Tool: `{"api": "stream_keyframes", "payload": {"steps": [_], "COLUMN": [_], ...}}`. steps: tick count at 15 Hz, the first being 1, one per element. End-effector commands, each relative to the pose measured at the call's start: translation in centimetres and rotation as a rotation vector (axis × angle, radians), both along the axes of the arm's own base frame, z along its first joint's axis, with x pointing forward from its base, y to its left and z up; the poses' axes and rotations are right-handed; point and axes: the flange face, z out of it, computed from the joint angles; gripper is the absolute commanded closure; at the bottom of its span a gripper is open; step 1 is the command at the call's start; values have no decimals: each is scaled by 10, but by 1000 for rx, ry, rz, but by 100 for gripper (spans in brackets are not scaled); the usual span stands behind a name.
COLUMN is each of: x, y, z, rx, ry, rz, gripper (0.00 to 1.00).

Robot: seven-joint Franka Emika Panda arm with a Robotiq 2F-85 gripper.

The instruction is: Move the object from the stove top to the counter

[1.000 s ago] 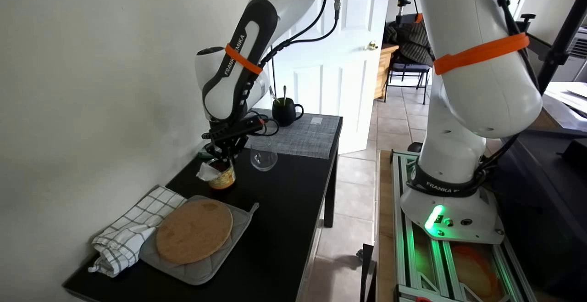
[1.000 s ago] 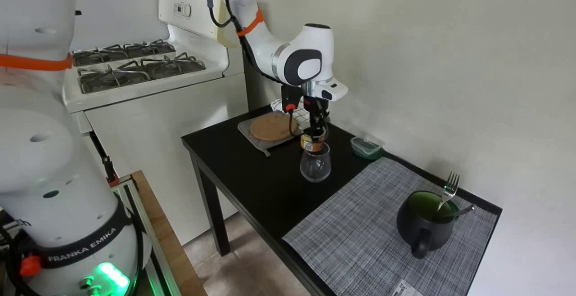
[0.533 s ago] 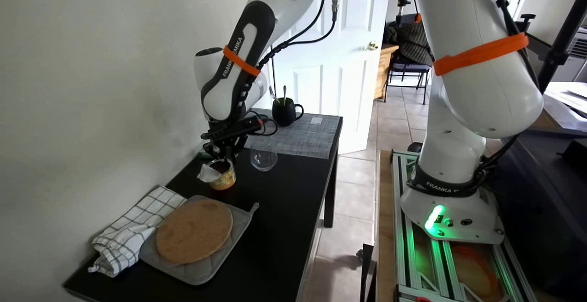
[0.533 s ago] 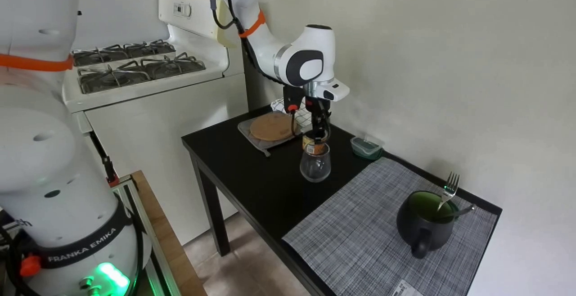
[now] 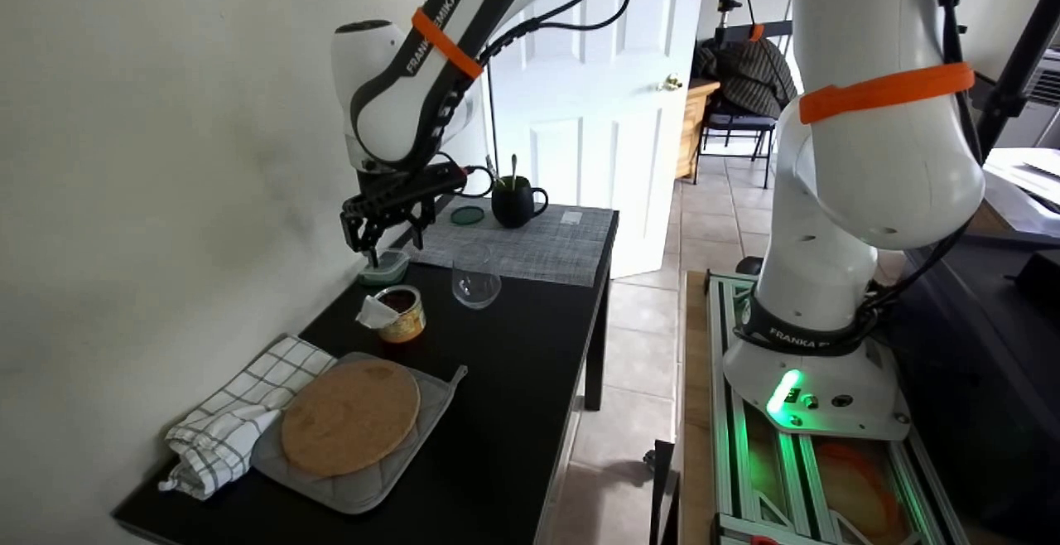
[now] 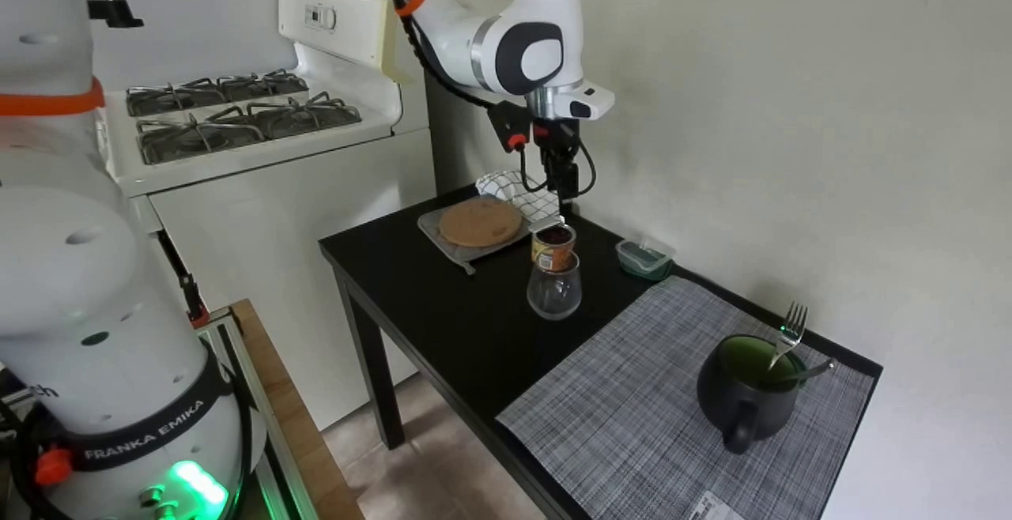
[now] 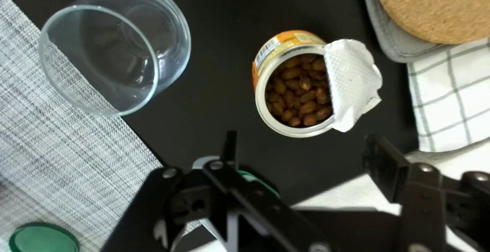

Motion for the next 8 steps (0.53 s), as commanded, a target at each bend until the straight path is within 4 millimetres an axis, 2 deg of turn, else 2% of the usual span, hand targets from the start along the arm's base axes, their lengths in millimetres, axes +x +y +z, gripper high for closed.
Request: {"api": "stream_keyframes", "payload": {"steps": [1, 2, 8], "x": [-4, -7, -15], "y": [2, 3, 2], "z": [13, 21, 21], "rx": [2, 3, 3], "ry": [-5, -12, -4], "rz": [23, 35, 46], "gripper": [9, 1, 1]}}
